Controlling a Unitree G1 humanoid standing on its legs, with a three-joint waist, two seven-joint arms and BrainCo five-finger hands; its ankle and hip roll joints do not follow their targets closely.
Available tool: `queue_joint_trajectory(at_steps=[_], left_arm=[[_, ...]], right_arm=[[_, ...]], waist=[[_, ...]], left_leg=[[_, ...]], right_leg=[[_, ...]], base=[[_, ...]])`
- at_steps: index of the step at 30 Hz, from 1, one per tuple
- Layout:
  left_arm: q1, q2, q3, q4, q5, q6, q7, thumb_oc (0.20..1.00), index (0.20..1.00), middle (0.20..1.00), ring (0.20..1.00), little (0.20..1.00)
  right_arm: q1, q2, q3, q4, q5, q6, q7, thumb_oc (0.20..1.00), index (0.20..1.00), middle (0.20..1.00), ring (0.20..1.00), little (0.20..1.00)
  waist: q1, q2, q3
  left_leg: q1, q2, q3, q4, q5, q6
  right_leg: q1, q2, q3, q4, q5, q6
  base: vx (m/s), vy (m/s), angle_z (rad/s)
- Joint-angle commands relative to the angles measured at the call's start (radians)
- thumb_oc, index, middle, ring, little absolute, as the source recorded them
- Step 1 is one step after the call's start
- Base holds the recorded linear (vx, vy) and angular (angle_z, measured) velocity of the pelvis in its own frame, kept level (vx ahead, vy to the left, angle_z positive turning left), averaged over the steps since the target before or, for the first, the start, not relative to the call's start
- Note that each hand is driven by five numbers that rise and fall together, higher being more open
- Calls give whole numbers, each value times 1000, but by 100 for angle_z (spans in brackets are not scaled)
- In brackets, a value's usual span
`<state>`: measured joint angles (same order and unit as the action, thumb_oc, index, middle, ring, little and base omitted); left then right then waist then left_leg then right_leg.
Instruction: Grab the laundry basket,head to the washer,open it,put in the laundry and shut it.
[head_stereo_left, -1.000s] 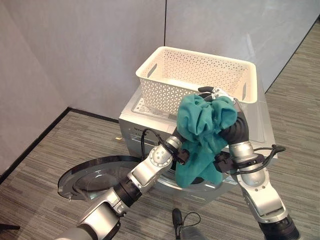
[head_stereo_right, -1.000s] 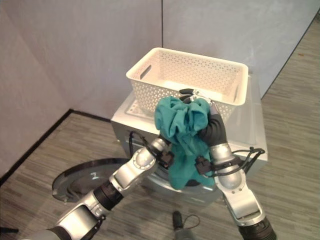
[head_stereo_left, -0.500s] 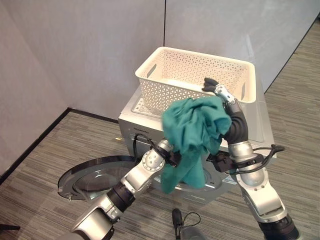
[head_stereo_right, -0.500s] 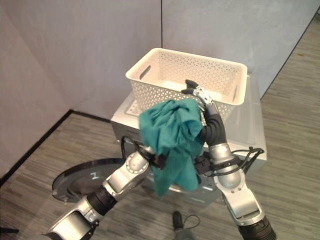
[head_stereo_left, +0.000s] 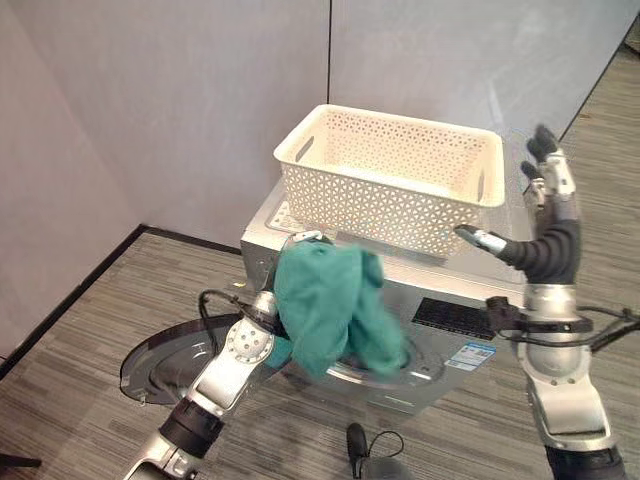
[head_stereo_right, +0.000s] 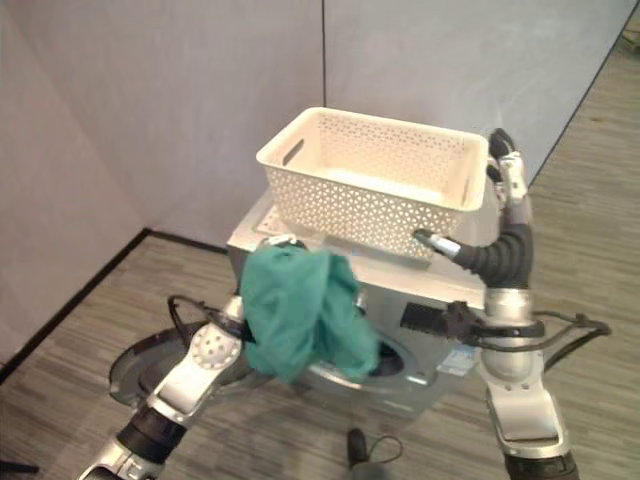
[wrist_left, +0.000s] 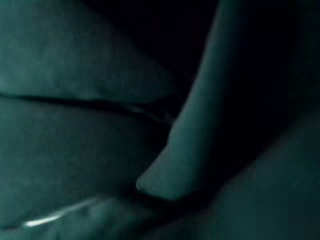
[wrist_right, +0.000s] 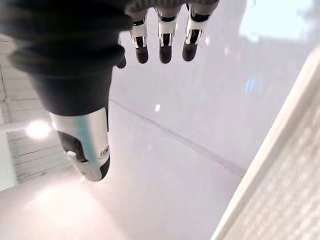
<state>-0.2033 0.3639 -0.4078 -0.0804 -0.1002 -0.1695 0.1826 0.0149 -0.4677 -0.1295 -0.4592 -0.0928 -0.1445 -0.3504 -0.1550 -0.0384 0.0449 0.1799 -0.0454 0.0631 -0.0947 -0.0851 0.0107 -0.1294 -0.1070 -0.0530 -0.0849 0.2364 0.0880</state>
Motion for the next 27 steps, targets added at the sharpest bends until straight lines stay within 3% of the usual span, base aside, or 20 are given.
queue_joint_trajectory(at_steps=[1,10,14,20,24,26,27], left_arm=[[-8,41,72,-106,70,-92,12,200,200,200,200,200],[90,54,145,-139,56,-93,-33,200,200,200,200,200],[150,54,176,-154,44,-97,-34,200,200,200,200,200],[215,52,177,-140,5,-100,-42,200,200,200,200,200],[251,68,180,-127,-63,-83,-55,200,200,200,200,200],[250,70,181,-127,-65,-82,-56,200,200,200,200,200],[255,68,181,-115,-108,-74,-66,200,200,200,200,200]], right_arm=[[12,15,-124,-26,-52,-33,-58,1000,1000,1000,1000,1000],[124,26,-382,-4,-149,10,-151,1000,1000,1000,1000,1000],[166,15,-513,94,-212,63,-268,1000,1000,1000,1000,1000],[218,24,-506,332,-231,136,-368,1000,1000,1000,1000,1000],[191,70,-451,578,-94,127,-454,1000,1000,1000,1000,1000],[188,67,-449,588,-90,122,-457,1000,1000,1000,1000,1000],[185,83,-415,672,-48,125,-451,1000,1000,1000,1000,1000]], waist=[[12,7,-23],[-25,6,-32],[-47,10,-31],[-46,15,-6],[8,32,46],[4,30,47],[15,41,61]], left_leg=[[-22,5,60,7,-72,52],[-14,1,63,7,-81,64],[-11,3,68,7,-95,70],[-8,5,87,7,-104,82],[-12,17,131,7,-89,90],[-13,17,127,7,-88,89],[-23,25,135,7,-75,91]], right_leg=[[73,-92,13,118,-179,110],[59,-85,39,140,-179,110],[44,-72,66,148,-181,115],[8,-57,75,188,-182,119],[-19,-101,-78,288,-184,110],[-21,-102,-82,296,-190,108],[-14,-119,-128,368,-229,93]], base=[[-34,75,-2],[4,24,-2],[1,20,-5],[-23,12,-24],[-95,7,-48],[-57,0,-56],[-91,12,-15]])
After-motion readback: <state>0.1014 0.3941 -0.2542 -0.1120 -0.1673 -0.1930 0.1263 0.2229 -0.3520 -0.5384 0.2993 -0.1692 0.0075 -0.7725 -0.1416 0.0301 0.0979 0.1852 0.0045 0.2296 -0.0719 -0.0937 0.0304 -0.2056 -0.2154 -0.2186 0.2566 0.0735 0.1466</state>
